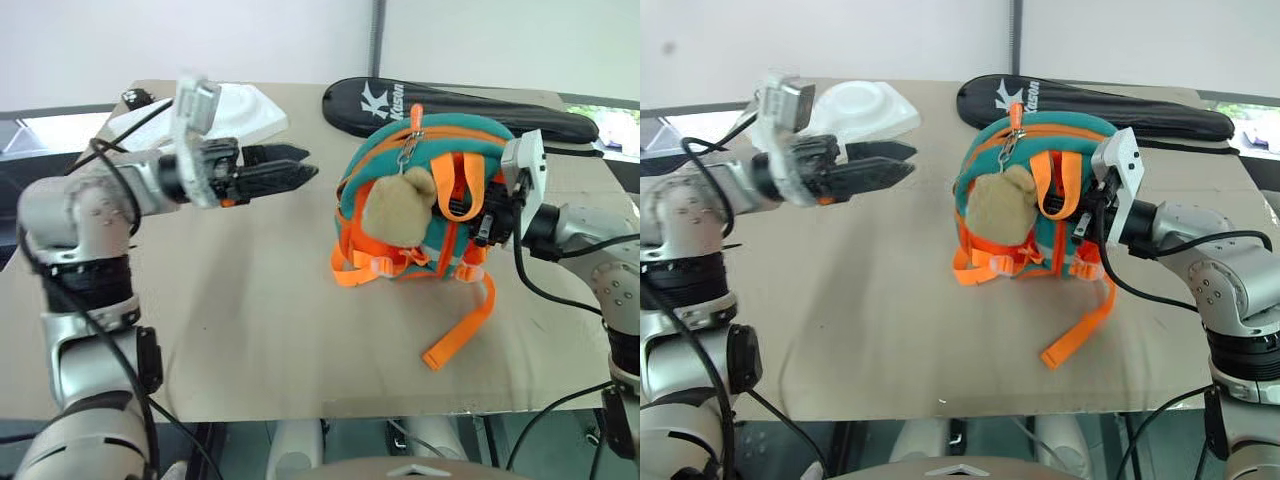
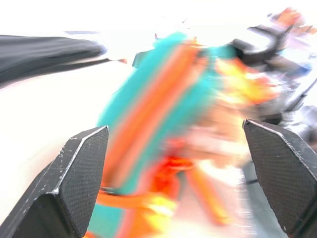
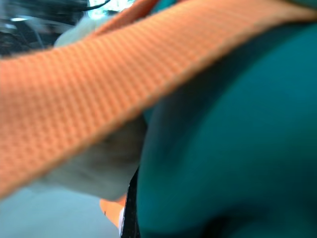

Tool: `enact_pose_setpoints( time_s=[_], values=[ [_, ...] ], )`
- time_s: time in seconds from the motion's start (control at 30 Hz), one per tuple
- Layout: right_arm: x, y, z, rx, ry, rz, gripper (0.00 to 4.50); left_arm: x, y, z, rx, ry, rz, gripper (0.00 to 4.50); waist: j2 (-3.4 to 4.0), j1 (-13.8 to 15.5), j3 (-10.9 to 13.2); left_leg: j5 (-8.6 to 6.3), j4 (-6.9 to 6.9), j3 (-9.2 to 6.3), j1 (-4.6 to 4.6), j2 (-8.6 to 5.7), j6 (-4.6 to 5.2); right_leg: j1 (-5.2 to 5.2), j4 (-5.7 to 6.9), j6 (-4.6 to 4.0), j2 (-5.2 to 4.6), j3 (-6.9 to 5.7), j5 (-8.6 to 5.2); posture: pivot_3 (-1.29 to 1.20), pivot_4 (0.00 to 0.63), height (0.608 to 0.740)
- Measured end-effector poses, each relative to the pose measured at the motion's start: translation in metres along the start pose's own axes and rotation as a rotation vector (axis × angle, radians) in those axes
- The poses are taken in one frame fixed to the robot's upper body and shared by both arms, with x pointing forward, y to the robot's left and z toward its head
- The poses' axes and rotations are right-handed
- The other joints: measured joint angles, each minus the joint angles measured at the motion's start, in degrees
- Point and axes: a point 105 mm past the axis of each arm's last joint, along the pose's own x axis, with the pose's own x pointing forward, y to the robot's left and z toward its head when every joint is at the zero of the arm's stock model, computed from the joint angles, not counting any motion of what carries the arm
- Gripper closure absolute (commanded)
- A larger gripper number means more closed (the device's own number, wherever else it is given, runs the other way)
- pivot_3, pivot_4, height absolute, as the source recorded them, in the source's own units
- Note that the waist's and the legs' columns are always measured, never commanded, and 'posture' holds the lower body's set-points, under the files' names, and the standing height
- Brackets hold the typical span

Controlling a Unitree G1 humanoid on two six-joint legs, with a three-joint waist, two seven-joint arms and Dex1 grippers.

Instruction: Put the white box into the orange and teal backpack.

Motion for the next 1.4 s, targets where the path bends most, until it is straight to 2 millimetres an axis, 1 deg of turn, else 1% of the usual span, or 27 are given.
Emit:
enact_pose_setpoints(
  time_s=[0.07, 0.1, 0.17, 0.27, 0.37, 0.4, 0.47, 0.5, 0.53, 0.57, 0.6, 0.67, 0.73, 0.77, 0.9, 0.93, 0.97, 1.03, 1.07, 1.1, 1.13, 1.2, 1.23, 1.27, 1.3, 1.37, 1.4],
  values=[
    [0.003, 0.001, 0.001, -0.006, 0.0, 0.0, 4.5, 0.018, -0.003, -0.014, -0.1, -0.006, -0.045, 0.07, -0.05, 0.7, 0.0, 0.0, 0.07, -0.04, -0.01, -0.03, 0.01, 0.05, -0.04, 0.0, 0.01, 0.01, 0.01, 0.0, 0.15, 0.74],
    [0.005, 0.002, 0.001, -0.005, -0.002, -0.001, 4.5, 0.033, -0.005, -0.023, -0.163, -0.016, -0.072, 0.07, -0.06, 0.9, 0.0, 0.01, 0.11, -0.14, 0.0, -0.09, 0.02, 0.1, -0.03, 0.01, 0.01, 0.01, 0.01, 0.0, 0.15, 0.74],
    [0.006, 0.003, 0.002, -0.005, 0.001, -0.003, 4.5, 0.049, -0.007, -0.034, -0.213, 0.006, -0.086, 0.07, -0.09, 0.6, 0.0, 0.01, 0.11, -0.14, 0.01, -0.09, 0.02, 0.09, 0.0, 0.01, 0.06, 0.06, 0.02, 0.0, 0.15, 0.74],
    [0.004, 0.003, 0.002, -0.009, 0.009, -0.013, 4.5, 0.066, 0.003, -0.035, -0.236, -0.036, -0.007, 0.07, -0.06, 0.3, 0.0, 0.01, -0.01, -0.22, 0.06, -0.03, 0.01, 0.08, 0.0, -0.01, 0.21, 0.1, 0.02, 0.0, 0.15, 0.74],
    [0.002, 0.005, 0.001, -0.015, 0.011, -0.013, 4.5, 0.075, 0.009, -0.037, -0.265, -0.06, 0.037, 0.07, -0.06, 0.2, 0.0, 0.01, -0.06, -0.28, 0.06, 0.06, 0.01, 0.06, -0.01, -0.04, 0.35, 0.1, 0.01, 0.0, 0.15, 0.74],
    [0.001, 0.006, 0.0, -0.013, 0.011, -0.014, 4.5, 0.078, 0.012, -0.038, -0.277, -0.068, 0.051, 0.58, -0.06, 0.2, 0.0, 0.01, -0.06, -0.29, 0.05, 0.06, 0.01, 0.06, -0.01, -0.05, 0.36, 0.1, 0.01, 0.0, 0.15, 0.74],
    [0.0, 0.006, 0.0, -0.014, 0.009, -0.018, 4.5, 0.08, 0.013, -0.039, -0.292, -0.073, 0.06, 1.32, -0.06, 0.2, 0.0, 0.01, -0.06, -0.26, 0.03, 0.06, 0.01, 0.05, -0.04, -0.05, 0.35, 0.11, 0.01, 0.0, 0.15, 0.74],
    [-0.001, 0.006, 0.0, -0.012, 0.005, -0.028, 4.5, 0.08, 0.013, -0.039, -0.292, -0.071, 0.064, 1.97, -0.06, 0.2, 0.0, 0.01, -0.06, -0.24, 0.03, 0.05, 0.01, 0.05, -0.05, -0.04, 0.35, 0.13, 0.01, 0.0, 0.15, 0.74],
    [-0.003, 0.005, 0.0, -0.007, -0.001, -0.041, 4.5, 0.079, 0.013, -0.039, -0.29, -0.068, 0.066, 2.31, -0.06, 0.2, 0.0, 0.01, -0.05, -0.23, 0.03, 0.05, 0.01, 0.05, -0.05, -0.04, 0.34, 0.14, 0.01, 0.0, 0.15, 0.74],
    [-0.003, 0.005, 0.0, -0.007, -0.001, -0.041, 4.5, 0.079, 0.013, -0.039, -0.29, -0.068, 0.065, 2.37, -0.06, 0.2, 0.0, 0.01, -0.05, -0.23, 0.03, 0.05, 0.01, 0.05, -0.04, -0.04, 0.34, 0.14, 0.01, 0.0, 0.15, 0.74],
    [-0.003, 0.004, 0.0, 0.003, -0.01, -0.045, 4.5, 0.078, 0.013, -0.039, -0.287, -0.064, 0.065, 2.42, -0.07, 0.3, 0.0, 0.01, -0.05, -0.24, 0.03, 0.05, 0.01, 0.05, -0.04, -0.04, 0.35, 0.14, 0.02, 0.0, 0.15, 0.74],
    [-0.002, 0.004, 0.0, 0.027, -0.031, -0.05, 4.5, 0.069, 0.012, -0.035, -0.267, -0.059, 0.063, 2.45, -0.06, 0.2, 0.0, 0.01, -0.05, -0.25, 0.04, 0.05, 0.01, 0.05, -0.01, -0.05, 0.35, 0.14, 0.02, 0.0, 0.15, 0.74],
    [-0.002, 0.0, 0.0, 0.059, -0.055, -0.067, 4.5, 0.055, 0.009, -0.027, -0.239, -0.069, 0.057, 2.45, -0.05, -0.1, 0.0, 0.01, -0.05, -0.26, 0.05, 0.05, 0.01, 0.04, 0.0, -0.05, 0.37, 0.14, 0.02, 0.0, 0.15, 0.74],
    [-0.004, -0.004, 0.001, 0.074, -0.07, -0.089, 4.5, 0.049, 0.008, -0.022, -0.226, -0.081, 0.049, 2.45, -0.05, -0.2, 0.0, 0.01, -0.05, -0.25, 0.05, 0.05, 0.01, 0.04, 0.01, -0.05, 0.37, 0.14, 0.02, 0.0, 0.15, 0.74],
    [-0.003, -0.017, 0.005, 0.132, -0.125, -0.156, 4.5, 0.018, 0.006, 0.011, -0.189, -0.201, 0.039, 2.45, -0.05, -0.4, 0.0, 0.01, -0.05, -0.25, 0.03, 0.06, 0.01, 0.04, -0.02, -0.05, 0.36, 0.15, 0.02, 0.0, 0.15, 0.74],
    [-0.003, -0.021, 0.008, 0.146, -0.146, -0.177, 4.5, 0.008, 0.008, 0.014, -0.192, -0.219, 0.061, 2.46, -0.04, -0.7, 0.0, 0.01, -0.06, -0.22, 0.04, 0.06, 0.01, 0.03, -0.02, -0.05, 0.36, 0.18, 0.02, 0.0, 0.15, 0.74],
    [-0.002, -0.026, 0.011, 0.159, -0.166, -0.2, 4.5, 0.001, 0.011, 0.013, -0.202, -0.222, 0.09, 2.47, -0.04, -0.8, 0.0, 0.01, -0.08, -0.21, 0.03, 0.06, 0.0, 0.02, -0.03, -0.04, 0.36, 0.19, 0.02, 0.0, 0.15, 0.74],
    [-0.002, -0.035, 0.017, 0.18, -0.202, -0.249, 4.5, -0.01, 0.018, 0.001, -0.235, -0.218, 0.143, 2.47, -0.03, -1.0, 0.0, 0.01, -0.11, -0.18, 0.03, 0.06, 0.0, -0.01, -0.03, -0.05, 0.35, 0.23, 0.02, 0.0, 0.15, 0.74],
    [-0.003, -0.04, 0.019, 0.195, -0.223, -0.278, 4.5, -0.017, 0.023, -0.008, -0.258, -0.22, 0.179, 2.47, -0.03, -1.0, 0.0, 0.01, -0.15, -0.16, 0.03, 0.09, 0.0, -0.05, -0.04, -0.05, 0.36, 0.23, 0.02, 0.0, 0.15, 0.74],
    [-0.004, -0.048, 0.021, 0.218, -0.241, -0.32, 4.5, -0.028, 0.032, -0.023, -0.295, -0.227, 0.245, 2.47, -0.03, -1.0, 0.0, 0.01, -0.22, -0.13, 0.02, 0.1, -0.01, -0.09, -0.04, -0.06, 0.35, 0.23, 0.01, 0.0, 0.15, 0.74],
    [-0.005, -0.053, 0.021, 0.232, -0.252, -0.343, 4.5, -0.033, 0.038, -0.033, -0.32, -0.231, 0.286, 2.47, -0.03, -1.0, 0.0, 0.01, -0.23, -0.12, 0.03, 0.11, -0.01, -0.1, -0.04, -0.06, 0.35, 0.24, 0.01, 0.0, 0.15, 0.74],
    [0.0, -0.06, 0.021, 0.279, -0.272, -0.378, 4.5, -0.049, 0.054, -0.063, -0.369, -0.23, 0.42, 2.47, -0.03, -0.9, 0.0, 0.01, -0.26, -0.06, 0.02, 0.13, -0.02, -0.11, -0.06, -0.07, 0.34, 0.24, 0.01, 0.0, 0.15, 0.74],
    [0.001, -0.061, 0.02, 0.293, -0.273, -0.386, 4.5, -0.051, 0.059, -0.072, -0.385, -0.222, 0.45, 2.49, -0.03, -0.8, 0.0, 0.01, -0.24, -0.05, 0.02, 0.13, -0.02, -0.11, -0.06, -0.07, 0.34, 0.24, 0.01, 0.0, 0.15, 0.74],
    [0.002, -0.063, 0.018, 0.313, -0.275, -0.399, 4.5, -0.052, 0.066, -0.086, -0.398, -0.212, 0.506, 2.5, -0.04, -0.5, 0.0, 0.01, -0.23, -0.07, -0.02, 0.12, -0.02, -0.1, -0.08, -0.07, 0.28, 0.18, 0.02, 0.0, 0.15, 0.74],
    [0.003, -0.065, 0.017, 0.32, -0.274, -0.407, 4.5, -0.051, 0.069, -0.094, -0.405, -0.207, 0.526, 2.5, -0.04, -0.2, 0.0, 0.01, -0.21, -0.04, -0.03, 0.08, -0.02, -0.1, -0.07, -0.06, 0.23, 0.18, 0.02, 0.0, 0.15, 0.74],
    [0.002, -0.067, 0.016, 0.326, -0.269, -0.424, 4.5, -0.044, 0.078, -0.105, -0.385, -0.195, 0.578, 2.5, -0.06, 0.4, 0.0, 0.01, -0.14, 0.03, -0.01, 0.03, -0.01, -0.07, -0.08, -0.05, 0.16, 0.22, 0.03, 0.0, 0.15, 0.74],
    [0.001, -0.067, 0.015, 0.321, -0.265, -0.43, 4.5, -0.04, 0.081, -0.107, -0.373, -0.198, 0.59, 2.5, -0.06, 0.6, 0.0, 0.01, -0.12, 0.05, -0.02, 0.03, -0.01, -0.06, -0.11, -0.05, 0.16, 0.24, 0.03, 0.0, 0.15, 0.74]
  ],
)
